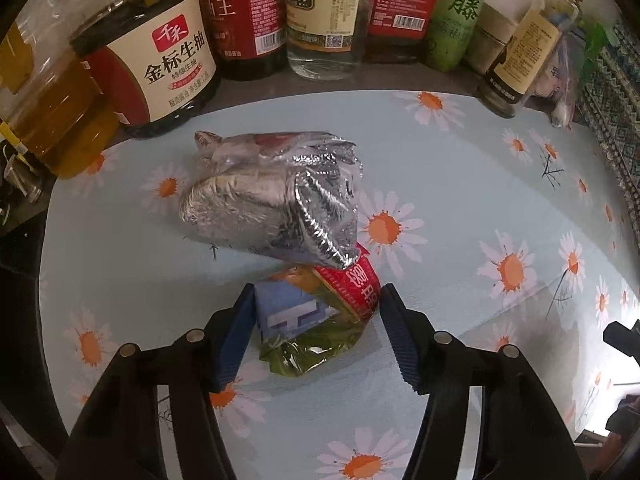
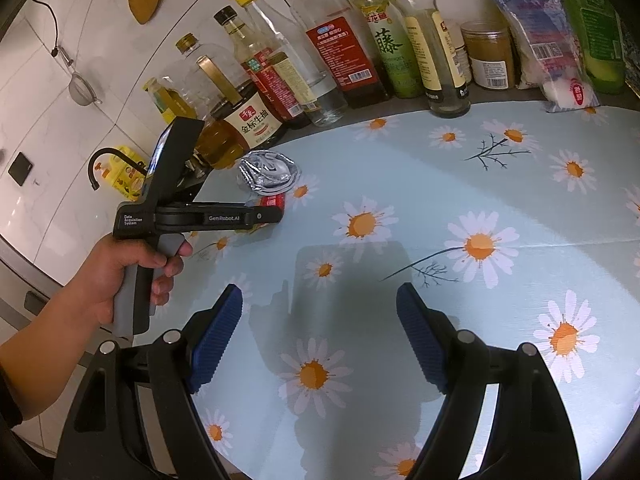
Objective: Collect trash
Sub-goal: 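Grasp the red-and-green snack wrapper with the left tool, then grasp the silver foil packet with the right tool while the left tool holds the wrapper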
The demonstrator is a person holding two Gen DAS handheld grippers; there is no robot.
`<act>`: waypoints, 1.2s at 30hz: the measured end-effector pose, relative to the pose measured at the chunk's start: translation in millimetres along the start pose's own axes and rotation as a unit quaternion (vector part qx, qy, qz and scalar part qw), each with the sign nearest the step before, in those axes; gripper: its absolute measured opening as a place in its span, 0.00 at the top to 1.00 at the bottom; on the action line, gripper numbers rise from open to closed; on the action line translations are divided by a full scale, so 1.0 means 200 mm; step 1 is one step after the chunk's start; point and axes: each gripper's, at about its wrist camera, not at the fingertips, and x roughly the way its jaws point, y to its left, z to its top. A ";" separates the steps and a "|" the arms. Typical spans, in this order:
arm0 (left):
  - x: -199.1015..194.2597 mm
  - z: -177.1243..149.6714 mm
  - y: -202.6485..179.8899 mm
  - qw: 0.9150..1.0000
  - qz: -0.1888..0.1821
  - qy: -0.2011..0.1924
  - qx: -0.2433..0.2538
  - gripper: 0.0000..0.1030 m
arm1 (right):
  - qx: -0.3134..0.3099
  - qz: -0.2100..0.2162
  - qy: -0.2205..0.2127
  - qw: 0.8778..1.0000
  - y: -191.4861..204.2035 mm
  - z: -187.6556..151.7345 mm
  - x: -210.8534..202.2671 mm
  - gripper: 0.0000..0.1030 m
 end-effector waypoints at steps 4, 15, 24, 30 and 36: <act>-0.02 -0.02 0.01 1.000 -0.005 -0.002 0.002 0.43 | -0.002 0.001 0.002 1.000 0.02 0.00 0.01 0.23; -0.21 -0.16 0.09 0.999 -0.027 -0.016 -0.023 0.43 | -0.039 0.005 0.006 0.999 0.11 0.11 0.08 0.23; -0.40 -0.35 0.21 0.996 -0.033 -0.039 -0.072 0.43 | -0.137 0.012 0.033 0.990 0.30 0.31 0.31 0.23; -0.51 -0.48 0.27 0.992 -0.037 -0.052 -0.110 0.43 | -0.202 0.005 0.055 0.978 0.41 0.40 0.49 0.19; -0.58 -0.60 0.34 0.986 -0.040 -0.063 -0.147 0.43 | -0.270 -0.018 0.073 0.960 0.50 0.49 0.68 0.18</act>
